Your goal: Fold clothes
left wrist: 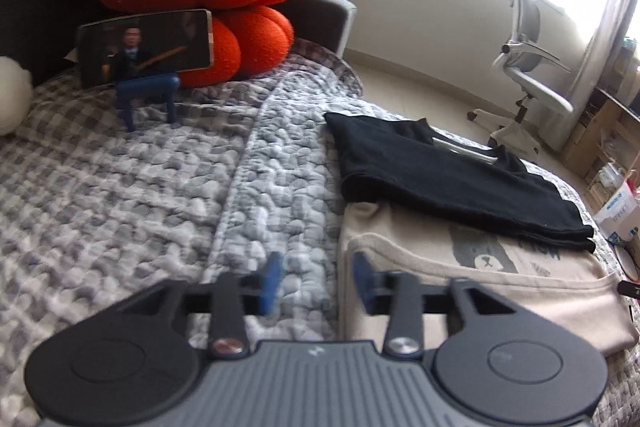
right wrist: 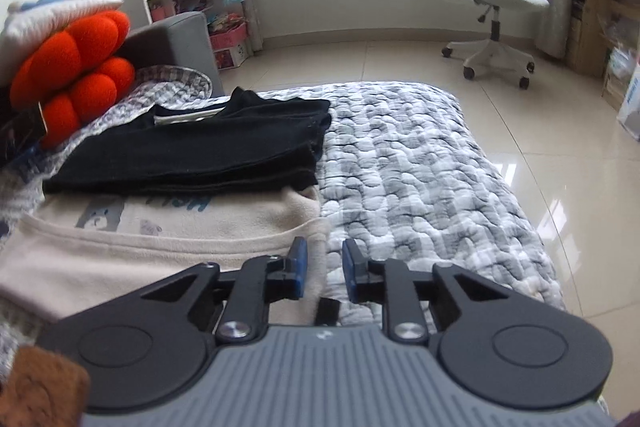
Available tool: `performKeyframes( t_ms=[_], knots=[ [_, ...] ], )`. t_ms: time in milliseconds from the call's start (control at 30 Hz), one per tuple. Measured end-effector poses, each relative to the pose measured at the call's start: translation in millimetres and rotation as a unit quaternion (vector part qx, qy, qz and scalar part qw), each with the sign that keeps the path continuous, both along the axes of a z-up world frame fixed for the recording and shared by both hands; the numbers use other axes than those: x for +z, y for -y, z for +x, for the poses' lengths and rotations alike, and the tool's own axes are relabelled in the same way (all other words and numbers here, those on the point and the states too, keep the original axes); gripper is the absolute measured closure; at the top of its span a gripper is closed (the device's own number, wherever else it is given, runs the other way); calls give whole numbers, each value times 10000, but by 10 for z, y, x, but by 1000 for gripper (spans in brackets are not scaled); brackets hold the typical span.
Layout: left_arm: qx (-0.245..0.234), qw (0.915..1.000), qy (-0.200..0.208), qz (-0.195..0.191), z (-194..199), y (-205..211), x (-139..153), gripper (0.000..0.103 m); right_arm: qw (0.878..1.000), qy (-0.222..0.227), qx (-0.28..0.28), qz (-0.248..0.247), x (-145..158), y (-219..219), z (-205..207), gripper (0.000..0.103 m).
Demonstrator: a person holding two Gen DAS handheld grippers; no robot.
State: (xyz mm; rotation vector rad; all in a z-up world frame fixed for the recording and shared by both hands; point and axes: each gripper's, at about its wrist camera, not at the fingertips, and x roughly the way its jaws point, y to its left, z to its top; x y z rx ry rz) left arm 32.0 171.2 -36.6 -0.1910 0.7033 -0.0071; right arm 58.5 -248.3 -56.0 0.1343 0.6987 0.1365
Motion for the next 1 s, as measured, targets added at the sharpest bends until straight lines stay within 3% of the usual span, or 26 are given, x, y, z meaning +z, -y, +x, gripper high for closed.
performKeyframes(
  t_ms=[200,267,467,533,567,600,633,667,867,1000],
  knots=[
    [-273,9987,-218,377,-343,168,50,50,9950,-592,-180,780,10,164,-169,76],
    [-198,9989,-373,193,-382,154,22,48,9909,-787,-210,1075,0,202,-255,71],
    [92,9971,-687,-309,-356,132,-121,48,9778,-1106,-311,1754,-69,271,-397,69],
    [122,9966,-726,-366,-314,172,-176,59,9745,-1158,-378,1886,-95,282,-406,69],
    [121,9968,-698,-359,-289,197,-195,77,9742,-1140,-391,1909,-106,277,-398,69],
    [120,9971,-671,-352,-265,222,-213,84,9806,-1030,-314,1641,-80,231,-402,70],
    [135,9973,-655,-318,-247,242,-210,86,9860,-919,-237,1371,-55,185,-405,83],
    [149,9972,-662,-328,-245,235,-188,91,9905,-807,-159,1102,-29,140,-410,90],
    [46,9979,-614,-178,-405,121,32,95,9966,-236,405,683,379,157,-641,93],
    [-16,9965,-830,47,-363,151,-108,95,9959,-753,486,-135,84,-21,-498,94]
  ],
)
